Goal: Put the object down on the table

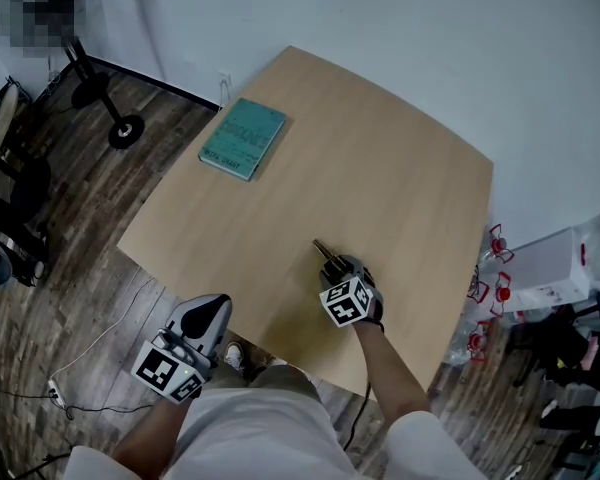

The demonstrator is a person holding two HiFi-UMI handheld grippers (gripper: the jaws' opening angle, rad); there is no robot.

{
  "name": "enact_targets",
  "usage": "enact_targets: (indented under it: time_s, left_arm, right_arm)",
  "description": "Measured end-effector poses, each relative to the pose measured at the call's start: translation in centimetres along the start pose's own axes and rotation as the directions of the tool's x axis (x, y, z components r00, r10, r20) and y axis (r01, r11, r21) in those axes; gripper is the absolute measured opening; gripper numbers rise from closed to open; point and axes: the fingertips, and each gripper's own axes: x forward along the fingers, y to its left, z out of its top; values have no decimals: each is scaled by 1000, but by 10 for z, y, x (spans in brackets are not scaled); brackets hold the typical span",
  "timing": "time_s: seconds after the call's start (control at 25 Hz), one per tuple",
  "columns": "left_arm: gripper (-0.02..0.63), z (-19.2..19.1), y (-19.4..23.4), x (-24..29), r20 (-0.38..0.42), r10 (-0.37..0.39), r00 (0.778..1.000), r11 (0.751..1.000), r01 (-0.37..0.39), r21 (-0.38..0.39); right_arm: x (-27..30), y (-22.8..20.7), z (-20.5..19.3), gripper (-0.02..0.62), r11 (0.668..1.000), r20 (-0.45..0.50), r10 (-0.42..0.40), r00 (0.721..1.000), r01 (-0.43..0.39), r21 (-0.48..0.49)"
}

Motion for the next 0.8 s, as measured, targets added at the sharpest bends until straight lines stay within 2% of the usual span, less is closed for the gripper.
enact_targets:
  time_s: [0.8]
  left_arm:
    - [8, 3, 16, -19, 22, 1, 1000, 1000, -1, -10]
  right_arm:
    - [1, 17, -5, 252, 997, -44, 56, 997, -54, 61]
